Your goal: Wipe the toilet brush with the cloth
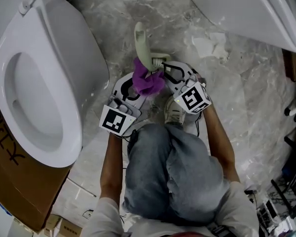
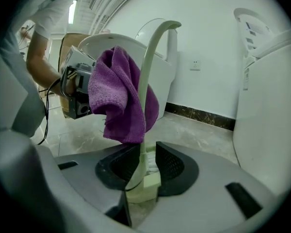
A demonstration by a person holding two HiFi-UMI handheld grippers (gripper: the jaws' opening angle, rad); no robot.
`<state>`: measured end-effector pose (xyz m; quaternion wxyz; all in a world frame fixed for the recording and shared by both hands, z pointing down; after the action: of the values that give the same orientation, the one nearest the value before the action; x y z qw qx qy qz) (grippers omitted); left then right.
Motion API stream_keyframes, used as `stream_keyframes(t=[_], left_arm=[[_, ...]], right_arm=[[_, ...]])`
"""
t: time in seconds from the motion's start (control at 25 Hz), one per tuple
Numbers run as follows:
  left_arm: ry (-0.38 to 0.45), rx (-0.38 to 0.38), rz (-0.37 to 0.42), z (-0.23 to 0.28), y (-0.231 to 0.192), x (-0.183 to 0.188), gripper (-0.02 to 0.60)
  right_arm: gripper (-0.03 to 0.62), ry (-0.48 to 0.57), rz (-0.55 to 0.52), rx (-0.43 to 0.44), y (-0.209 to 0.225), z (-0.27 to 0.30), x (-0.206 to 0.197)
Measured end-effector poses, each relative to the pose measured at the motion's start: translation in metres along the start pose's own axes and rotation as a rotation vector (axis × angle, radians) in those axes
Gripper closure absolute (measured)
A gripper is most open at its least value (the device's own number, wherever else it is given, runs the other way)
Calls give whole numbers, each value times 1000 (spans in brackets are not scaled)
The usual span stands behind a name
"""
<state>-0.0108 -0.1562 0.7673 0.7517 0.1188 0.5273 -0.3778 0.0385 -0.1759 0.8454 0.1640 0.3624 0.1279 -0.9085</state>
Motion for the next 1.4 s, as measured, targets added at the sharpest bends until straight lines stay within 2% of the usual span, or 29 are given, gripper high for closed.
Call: stream_keyframes(t=[0.2,0.36,0.64,0.8,1.0,1.2,1.4], left_arm=[[25,-25,6,9,-1,-1,422],[29,-51,34,19,2,-3,419],[-4,-68,72,43,2,-16,420],[-13,-63,86,47,3,-12,457],[12,-74,62,37,3,5,459],[99,-95,12,20,1,40,459],[158,-96,9,7,-1,79,454]], right_arm=[[497,30,-27,33,-3,1,-1],[518,-3,-75,39,-10,8,-6],[526,35,-44,31,-13,15,-10],[528,34,-39,29,-12,16,-13],[531,12,-48,13,-12,17,-13],[530,13,-49,16,-13,19,-14],[531,-2,-49,12,-13,22,-14]])
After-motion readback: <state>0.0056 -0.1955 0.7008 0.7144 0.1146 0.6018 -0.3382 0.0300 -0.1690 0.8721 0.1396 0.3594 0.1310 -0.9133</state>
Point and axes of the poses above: the fingertips, and each gripper's own axes: z forward along the fingers, y to its right, x out of its top, the point moved 1 cm from there along -z, backward along the fingers, and after that the axes turned 14 degrees about -y, right-handed, at the moved point
